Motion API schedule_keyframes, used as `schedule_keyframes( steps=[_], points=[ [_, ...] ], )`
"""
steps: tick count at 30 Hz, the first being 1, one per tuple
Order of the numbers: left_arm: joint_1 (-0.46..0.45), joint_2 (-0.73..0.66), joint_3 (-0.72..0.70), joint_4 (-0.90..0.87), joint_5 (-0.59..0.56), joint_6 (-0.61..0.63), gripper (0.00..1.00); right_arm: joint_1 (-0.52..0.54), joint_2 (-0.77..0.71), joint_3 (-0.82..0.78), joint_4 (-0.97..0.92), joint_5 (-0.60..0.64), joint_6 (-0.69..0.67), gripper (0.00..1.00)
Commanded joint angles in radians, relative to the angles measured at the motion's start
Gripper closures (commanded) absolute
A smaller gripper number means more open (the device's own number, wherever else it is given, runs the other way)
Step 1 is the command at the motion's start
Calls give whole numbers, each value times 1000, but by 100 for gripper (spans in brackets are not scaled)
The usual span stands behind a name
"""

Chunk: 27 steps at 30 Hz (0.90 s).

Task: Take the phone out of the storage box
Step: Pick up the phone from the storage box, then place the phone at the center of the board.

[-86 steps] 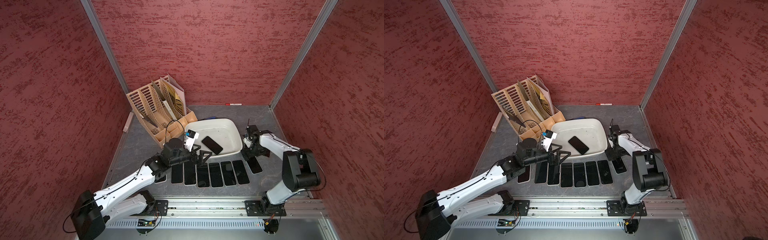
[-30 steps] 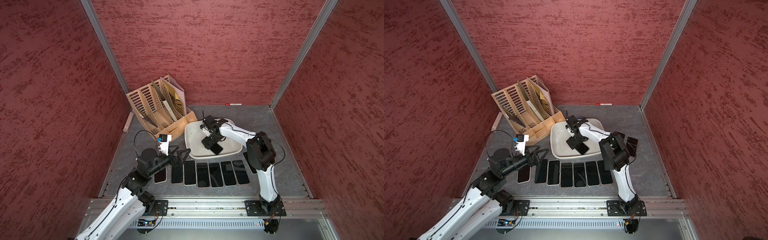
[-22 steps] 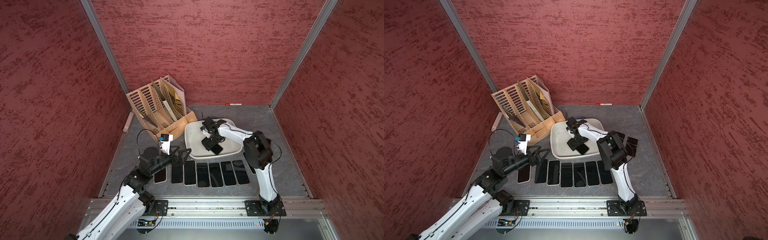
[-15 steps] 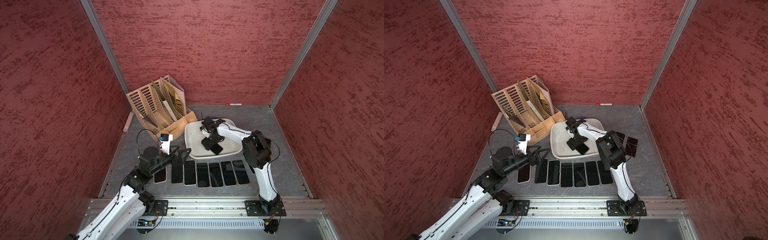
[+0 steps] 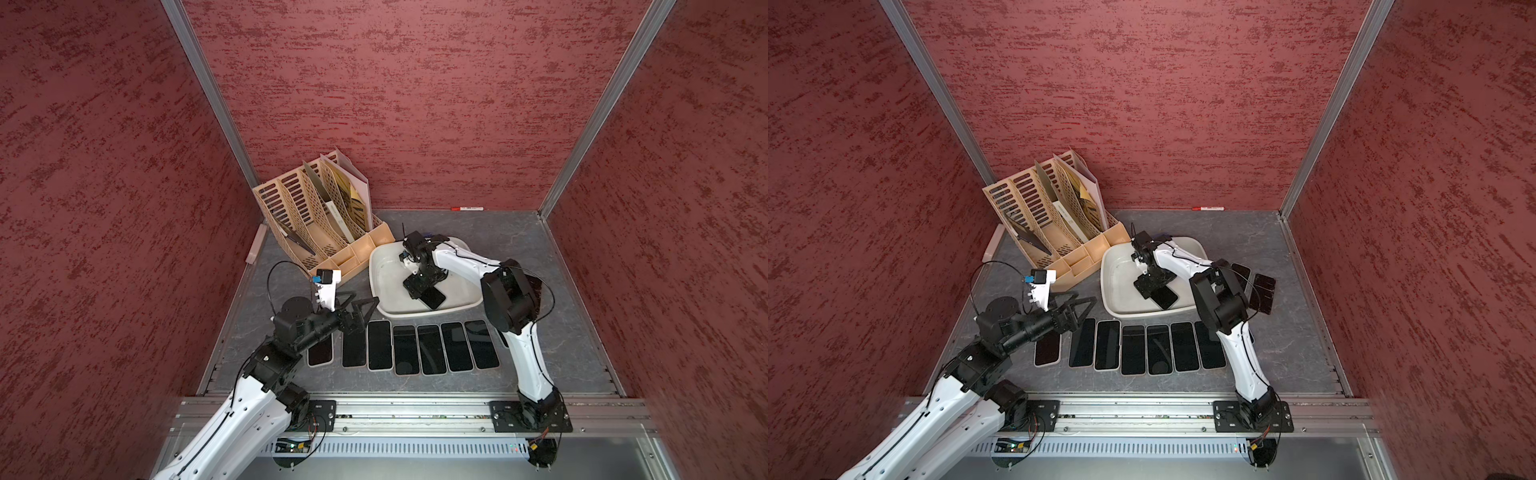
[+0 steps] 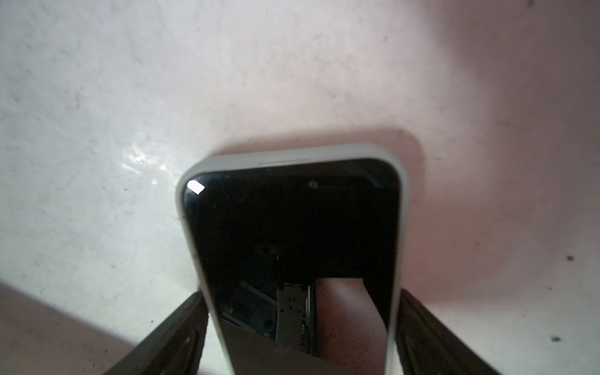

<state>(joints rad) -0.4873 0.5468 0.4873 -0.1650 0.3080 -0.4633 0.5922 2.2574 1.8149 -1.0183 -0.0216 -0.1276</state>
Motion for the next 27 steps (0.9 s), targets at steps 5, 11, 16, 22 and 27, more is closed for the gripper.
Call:
schedule_keyframes(
  steps=[5,11,16,22,27],
  points=[
    [6,-15,-30,7,-23,-30,0,-6,-13,33,-19,76,23,27],
    [6,67,-33,90,13,-87,0,-39,-134,71,-16,46,68,41],
    [6,182,-1,136,53,-142,0,-89,-247,83,-37,27,100,41],
    [5,324,70,173,118,-141,0,-231,-445,-69,-50,41,124,41],
    [4,389,99,218,153,-120,0,-422,-654,-323,-43,68,112,40]
  ],
)
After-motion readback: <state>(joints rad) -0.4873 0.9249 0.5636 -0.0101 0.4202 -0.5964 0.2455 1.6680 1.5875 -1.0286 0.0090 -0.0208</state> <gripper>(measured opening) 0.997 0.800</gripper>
